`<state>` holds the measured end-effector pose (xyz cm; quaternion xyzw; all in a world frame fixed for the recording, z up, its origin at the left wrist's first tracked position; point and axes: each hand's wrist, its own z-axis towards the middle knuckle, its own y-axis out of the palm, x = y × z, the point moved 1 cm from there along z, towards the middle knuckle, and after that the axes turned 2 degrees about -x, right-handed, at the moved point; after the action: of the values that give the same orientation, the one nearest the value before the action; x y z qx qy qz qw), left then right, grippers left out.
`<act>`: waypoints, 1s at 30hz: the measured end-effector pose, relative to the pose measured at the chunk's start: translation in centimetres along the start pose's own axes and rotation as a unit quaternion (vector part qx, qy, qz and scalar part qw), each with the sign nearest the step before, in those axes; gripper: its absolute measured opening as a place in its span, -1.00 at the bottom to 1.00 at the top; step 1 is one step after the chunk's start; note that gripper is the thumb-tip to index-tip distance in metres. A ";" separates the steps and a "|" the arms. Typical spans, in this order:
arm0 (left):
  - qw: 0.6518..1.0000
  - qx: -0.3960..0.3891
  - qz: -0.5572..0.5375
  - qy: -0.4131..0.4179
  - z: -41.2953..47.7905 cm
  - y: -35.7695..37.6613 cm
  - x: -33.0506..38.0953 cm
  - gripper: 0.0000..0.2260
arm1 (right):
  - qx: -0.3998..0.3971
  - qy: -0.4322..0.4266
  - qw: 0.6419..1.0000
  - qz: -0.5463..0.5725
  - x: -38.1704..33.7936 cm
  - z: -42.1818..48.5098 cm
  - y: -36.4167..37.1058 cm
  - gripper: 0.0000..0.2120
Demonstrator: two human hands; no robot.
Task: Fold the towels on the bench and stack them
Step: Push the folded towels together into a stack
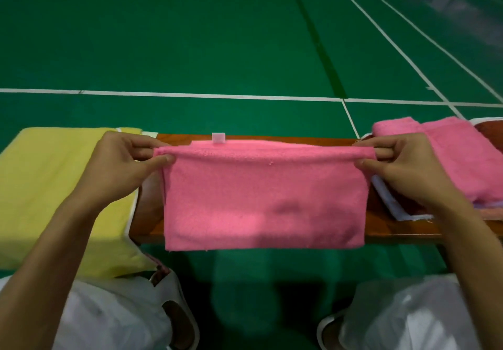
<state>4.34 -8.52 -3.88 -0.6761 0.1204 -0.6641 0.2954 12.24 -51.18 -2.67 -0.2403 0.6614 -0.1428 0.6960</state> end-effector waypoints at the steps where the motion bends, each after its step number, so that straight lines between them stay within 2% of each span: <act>1: 1.000 0.002 0.012 0.010 -0.3 -0.4 0.5 -0.88 | -0.005 -0.005 1.000 -0.024 -0.7 -0.4 -0.8 -0.71; 6: 0.998 -0.049 0.037 0.009 -0.2 -1.0 1.8 -0.87 | -0.039 0.004 0.991 -0.127 -2.9 -0.8 -3.3 -0.76; 9: 0.997 -0.074 -0.014 -0.013 1.0 0.0 1.6 -0.85 | -0.008 0.005 0.988 -0.154 -2.6 0.2 -2.5 -0.88; 12: 0.992 -0.061 -0.114 -0.011 2.2 1.3 2.0 -0.88 | 0.063 0.011 0.996 -0.062 -2.0 1.3 -1.0 -0.96; 14: 0.981 -0.024 -0.188 0.024 2.8 1.5 2.7 -0.98 | 0.114 -0.018 0.993 0.016 -2.3 1.7 -0.6 -0.97; 15: 0.978 0.000 -0.204 0.046 3.1 1.3 2.9 -0.94 | 0.139 -0.040 0.989 0.040 -2.6 1.8 -0.6 -0.95; 18: 0.976 0.025 -0.200 0.083 3.2 0.2 2.6 -0.85 | 0.177 -0.098 0.976 0.083 -3.2 1.5 -1.3 -0.88; 20: 0.982 -0.009 -0.165 0.092 2.7 -0.4 2.1 -0.91 | 0.178 -0.120 0.974 0.068 -2.7 1.0 -1.5 -0.83; 23: 0.992 -0.089 -0.062 0.057 1.9 -0.4 0.7 -0.96 | 0.109 -0.101 0.987 -0.066 -0.6 0.3 -1.2 -0.68; 25: 0.985 -0.171 0.016 0.015 1.2 0.1 0.0 -0.96 | -0.011 -0.034 0.986 -0.164 0.7 0.0 -0.9 -0.63; 27: 0.972 -0.223 0.067 -0.029 0.8 0.4 -0.4 -0.85 | -0.144 0.063 0.963 -0.219 1.3 -0.3 -0.8 -0.65; 28: 0.973 -0.213 0.081 -0.037 0.8 0.7 -0.5 -0.74 | -0.177 0.099 0.949 -0.243 1.3 -0.4 -0.8 -0.65; 30: 0.984 -0.118 0.134 -0.015 1.1 1.4 -0.8 -0.51 | -0.142 0.097 0.939 -0.298 1.2 -0.2 -0.7 -0.67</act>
<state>5.72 -8.97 -5.26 -0.6938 0.2828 -0.5894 0.3019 12.23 -52.42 -3.37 -0.5081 0.6370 -0.2707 0.5126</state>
